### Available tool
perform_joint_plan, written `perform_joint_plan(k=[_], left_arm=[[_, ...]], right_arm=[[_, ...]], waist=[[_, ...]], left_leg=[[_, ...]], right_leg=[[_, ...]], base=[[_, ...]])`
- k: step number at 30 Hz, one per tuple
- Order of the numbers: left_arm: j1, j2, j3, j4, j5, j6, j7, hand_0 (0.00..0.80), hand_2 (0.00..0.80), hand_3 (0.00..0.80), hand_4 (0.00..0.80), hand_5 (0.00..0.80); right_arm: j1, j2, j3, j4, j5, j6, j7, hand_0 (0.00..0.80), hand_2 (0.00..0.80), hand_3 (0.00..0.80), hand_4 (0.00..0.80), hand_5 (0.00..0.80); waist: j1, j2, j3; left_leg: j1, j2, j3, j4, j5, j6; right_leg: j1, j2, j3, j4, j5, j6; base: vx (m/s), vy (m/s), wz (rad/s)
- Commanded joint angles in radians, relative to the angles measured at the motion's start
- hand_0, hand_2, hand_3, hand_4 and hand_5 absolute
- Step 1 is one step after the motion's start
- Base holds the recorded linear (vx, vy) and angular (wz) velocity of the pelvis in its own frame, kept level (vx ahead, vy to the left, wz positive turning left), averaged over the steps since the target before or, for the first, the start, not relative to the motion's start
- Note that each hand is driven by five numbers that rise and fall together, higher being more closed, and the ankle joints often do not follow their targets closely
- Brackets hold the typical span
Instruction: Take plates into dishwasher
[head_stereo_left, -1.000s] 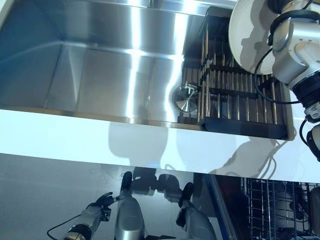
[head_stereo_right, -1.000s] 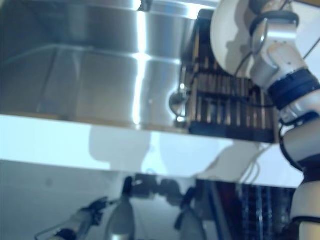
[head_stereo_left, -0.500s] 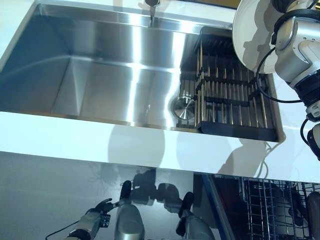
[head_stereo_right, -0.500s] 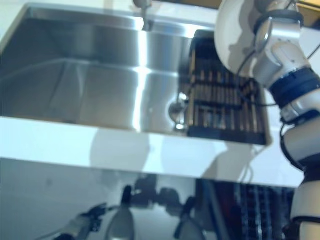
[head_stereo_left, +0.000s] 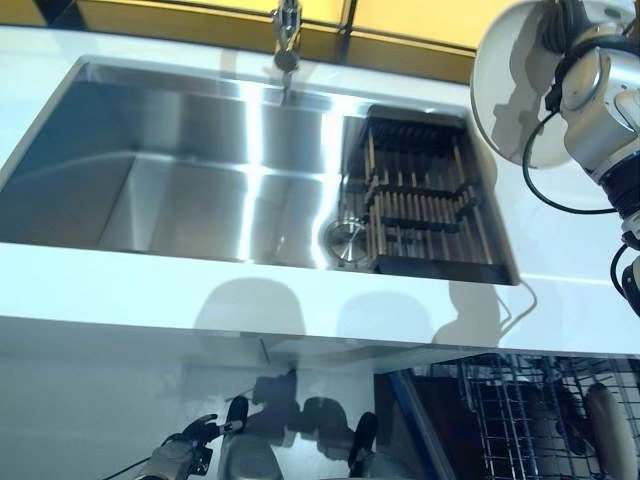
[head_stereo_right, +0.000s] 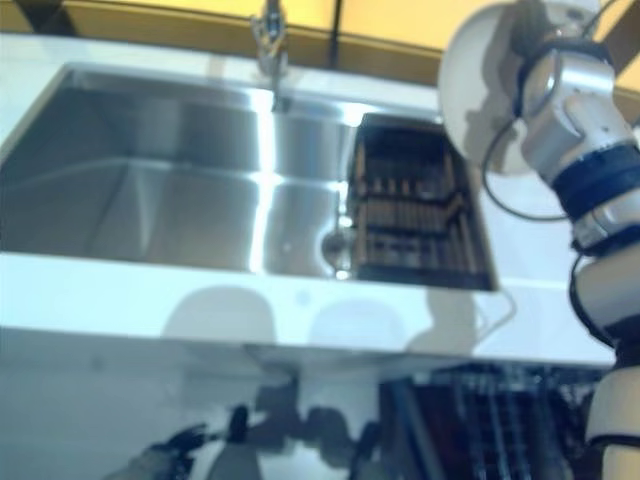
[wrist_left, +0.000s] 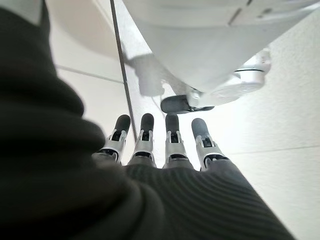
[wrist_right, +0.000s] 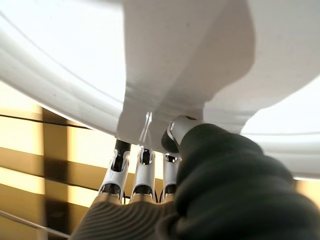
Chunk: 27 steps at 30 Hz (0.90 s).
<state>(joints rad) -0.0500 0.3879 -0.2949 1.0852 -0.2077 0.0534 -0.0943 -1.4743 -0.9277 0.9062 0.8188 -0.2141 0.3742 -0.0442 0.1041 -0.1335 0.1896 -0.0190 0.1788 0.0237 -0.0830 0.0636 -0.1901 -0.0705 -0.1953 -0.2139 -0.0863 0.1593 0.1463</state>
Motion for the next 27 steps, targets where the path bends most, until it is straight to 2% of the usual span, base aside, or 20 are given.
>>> perform_joint_plan(k=[1,6,12,18,23,27], left_arm=[[-0.052,0.015,-0.057,0.054,0.039,-0.028,-0.026,0.000,0.000,0.000,0.000,0.000],[-0.038,0.004,-0.061,0.045,0.032,-0.055,-0.047,0.000,0.000,0.000,0.000,0.000],[-0.030,-0.005,-0.067,0.006,0.044,-0.113,-0.080,0.000,0.000,0.000,0.000,0.000],[-0.037,0.014,-0.092,-0.056,0.068,-0.219,-0.068,0.000,0.000,0.000,0.000,0.000],[-0.056,0.066,-0.084,-0.225,0.124,-0.346,-0.003,0.000,0.000,0.000,0.000,0.000],[-0.062,0.127,-0.070,-0.389,0.161,-0.373,0.016,0.000,0.000,0.000,0.000,0.000]], right_arm=[[-0.057,-0.128,0.002,0.060,-0.021,-0.041,0.076,0.800,0.800,0.800,0.800,0.800],[-0.003,-0.169,-0.024,0.058,-0.036,-0.083,0.142,0.800,0.800,0.800,0.800,0.800],[0.089,-0.205,-0.087,0.010,-0.025,-0.064,0.254,0.800,0.800,0.800,0.800,0.800],[0.118,-0.208,-0.108,-0.002,-0.033,-0.094,0.294,0.800,0.800,0.800,0.800,0.800],[0.174,-0.237,-0.142,-0.079,-0.026,-0.104,0.299,0.800,0.800,0.800,0.800,0.800],[0.254,-0.240,-0.200,-0.145,-0.031,-0.103,0.295,0.800,0.800,0.800,0.800,0.800]], waist=[[-0.025,0.000,-0.008],[-0.050,0.008,-0.024],[-0.076,0.015,-0.031],[-0.086,0.018,-0.028],[-0.090,0.033,-0.016],[-0.088,0.051,-0.013]], left_leg=[[0.045,-0.016,0.047,-0.004,-0.037,0.066],[0.076,-0.005,0.075,-0.004,-0.045,0.060],[0.096,0.002,0.098,-0.004,-0.051,0.056],[0.104,0.006,0.110,-0.004,-0.050,0.053],[0.101,0.002,0.107,-0.004,-0.047,0.049],[0.101,-0.002,0.099,-0.004,-0.043,0.048]], right_leg=[[0.090,-0.027,0.028,-0.001,-0.069,0.058],[0.104,-0.025,0.052,-0.001,-0.076,0.059],[0.107,-0.027,0.070,-0.001,-0.078,0.060],[0.106,-0.028,0.082,-0.001,-0.075,0.060],[0.102,-0.033,0.084,-0.001,-0.070,0.058],[0.105,-0.041,0.077,-0.001,-0.067,0.058]], base=[[0.068,0.010,-0.25],[0.042,0.009,-0.20],[0.016,0.011,-0.15],[0.000,0.011,-0.10],[-0.033,0.021,-0.03],[-0.008,0.005,0.00]])
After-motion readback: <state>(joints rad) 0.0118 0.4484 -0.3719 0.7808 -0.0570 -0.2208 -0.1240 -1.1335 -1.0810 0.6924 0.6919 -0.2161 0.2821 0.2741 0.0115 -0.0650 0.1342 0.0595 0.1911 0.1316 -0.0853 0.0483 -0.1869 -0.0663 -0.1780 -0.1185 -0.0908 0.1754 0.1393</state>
